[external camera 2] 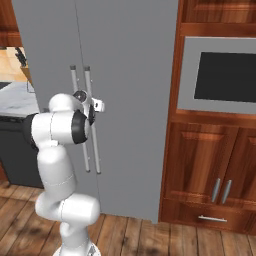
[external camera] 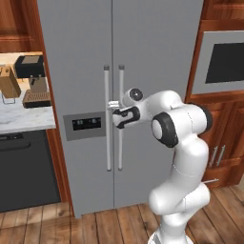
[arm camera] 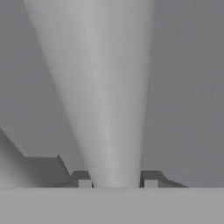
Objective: Take the cake and cupcake from the fridge and place them on the empty tray on the dining counter.
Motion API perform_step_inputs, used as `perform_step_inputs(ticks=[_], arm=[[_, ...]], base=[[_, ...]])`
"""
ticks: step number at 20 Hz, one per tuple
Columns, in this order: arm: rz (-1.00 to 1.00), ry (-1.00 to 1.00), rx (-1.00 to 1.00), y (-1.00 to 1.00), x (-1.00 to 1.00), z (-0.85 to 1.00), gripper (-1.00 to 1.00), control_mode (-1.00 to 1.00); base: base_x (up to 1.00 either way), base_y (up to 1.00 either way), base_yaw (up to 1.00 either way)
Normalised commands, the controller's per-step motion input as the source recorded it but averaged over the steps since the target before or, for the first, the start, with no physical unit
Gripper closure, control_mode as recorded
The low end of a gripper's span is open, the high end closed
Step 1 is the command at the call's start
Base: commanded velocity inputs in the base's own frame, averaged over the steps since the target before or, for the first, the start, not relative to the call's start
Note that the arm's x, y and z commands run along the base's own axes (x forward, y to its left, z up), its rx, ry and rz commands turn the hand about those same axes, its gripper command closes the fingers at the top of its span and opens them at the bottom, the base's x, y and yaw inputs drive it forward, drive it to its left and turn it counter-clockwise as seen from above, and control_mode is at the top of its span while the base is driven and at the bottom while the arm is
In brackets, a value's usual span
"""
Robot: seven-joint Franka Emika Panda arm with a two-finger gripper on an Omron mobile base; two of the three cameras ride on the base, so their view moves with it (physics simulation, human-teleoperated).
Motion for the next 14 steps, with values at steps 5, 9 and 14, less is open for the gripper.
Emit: perform_step_inputs(ticks=[5,9,14], arm=[[0.00,0.35,0.34,-1.00,-0.91,0.00,1.00,-1.00],[0.00,-0.07,0.24,-1.00,-1.00,-0.03,1.00,-1.00],[0.01,-0.36,0.18,-1.00,-1.00,0.01,1.00,-1.00]], base=[[0.00,0.00,0.00],[0.00,0.00,0.00],[0.00,0.00,0.00]])
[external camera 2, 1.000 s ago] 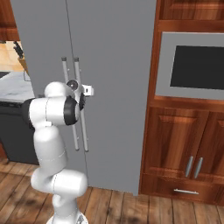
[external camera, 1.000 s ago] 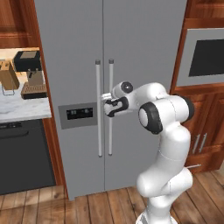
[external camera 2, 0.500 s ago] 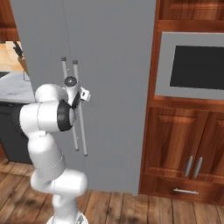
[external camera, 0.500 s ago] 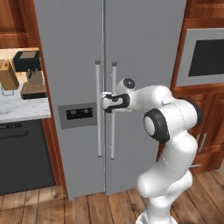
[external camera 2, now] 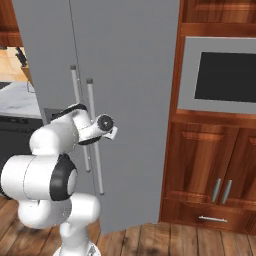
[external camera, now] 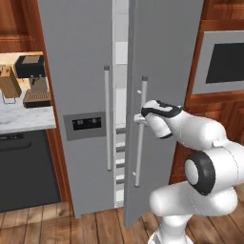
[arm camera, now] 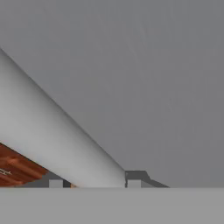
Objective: Take the cake and cupcake from the fridge and place them on the empty tray on the dining counter.
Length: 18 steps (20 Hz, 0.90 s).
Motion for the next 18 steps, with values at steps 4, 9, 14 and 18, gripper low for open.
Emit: perform_step_inputs(ticks=[4,9,14,18], arm=[[0.00,-0.18,0.25,-1.00,-0.85,0.19,1.00,-1.00],[0.00,-0.01,0.29,-0.96,-0.37,0.22,1.00,-1.00],[-0.05,0.12,0.01,-0.04,-0.33,0.43,-1.00,-1.00],[-0.20,0.00,-0.01,-0.18,-1.00,0.90,-1.00,-1.00]], base=[[0.00,0.00,0.00],[0.00,0.00,0.00],[0.00,0.00,0.00],[0.00,0.00,0.00]])
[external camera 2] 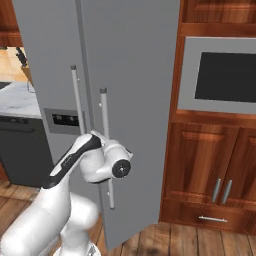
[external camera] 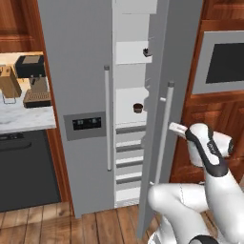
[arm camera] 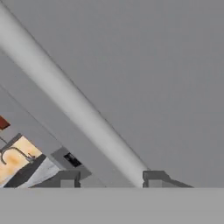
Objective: Take the cake and cupcake from the fridge and place them on the empty tray on the dining counter.
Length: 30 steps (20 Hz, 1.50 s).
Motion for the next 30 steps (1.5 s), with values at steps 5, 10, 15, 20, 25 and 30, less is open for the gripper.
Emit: perform_step_inputs(ticks=[5,10,15,20,25,30], arm=[[-0.33,-0.14,-0.03,-0.12,-1.00,0.74,-1.00,-1.00],[-0.46,-0.07,-0.01,0.43,-0.94,0.50,-1.00,-1.00],[-0.11,-0.07,-0.14,1.00,-0.03,0.12,-1.00,-1.00],[-0.10,-0.01,-0.20,1.00,0.52,0.00,-1.00,-1.00],[-0.38,-0.10,-0.33,1.00,0.51,0.00,-1.00,-1.00],[-0.32,-0.03,-0.19,0.62,0.38,0.00,-1.00,-1.00]], base=[[0.00,0.00,0.00],[0.00,0.00,0.00],[0.00,0.00,0.00],[0.00,0.00,0.00],[0.00,0.00,0.00],[0.00,0.00,0.00]])
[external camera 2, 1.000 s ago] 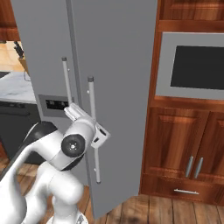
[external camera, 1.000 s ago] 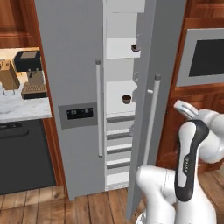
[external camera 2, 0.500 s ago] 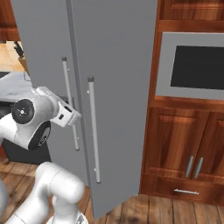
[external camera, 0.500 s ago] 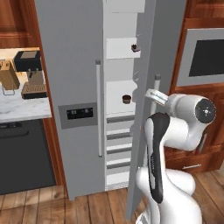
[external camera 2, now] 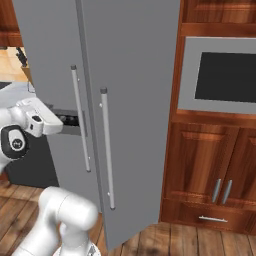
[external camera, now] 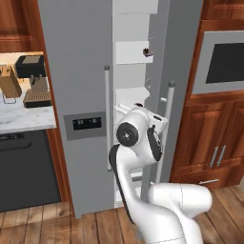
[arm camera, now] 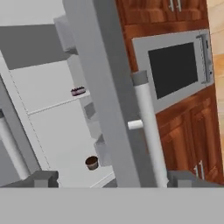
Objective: Take the cake and cupcake from the fridge and place them on the empty tray on the dining counter.
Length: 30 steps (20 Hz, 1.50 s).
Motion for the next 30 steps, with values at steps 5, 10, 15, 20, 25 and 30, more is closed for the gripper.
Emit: perform_step_inputs(ticks=[5,10,15,20,25,30], arm=[[-0.01,0.03,0.00,-0.01,0.56,-0.05,-1.00,-1.00],[0.00,0.05,0.00,0.00,0.63,-0.14,-1.00,-1.00],[0.00,0.03,0.00,-0.05,0.49,-0.17,-1.00,-1.00],[-0.03,0.00,0.00,-0.22,0.19,-0.25,-1.00,-1.00],[-0.05,0.01,0.00,-0.35,0.36,-0.16,-1.00,-1.00],[-0.05,0.03,0.00,-0.29,0.44,-0.17,-1.00,-1.00]], base=[[0.00,0.00,0.00],[0.00,0.00,0.00],[0.00,0.00,0.00],[0.00,0.00,0.00],[0.00,0.00,0.00],[0.00,0.00,0.00]])
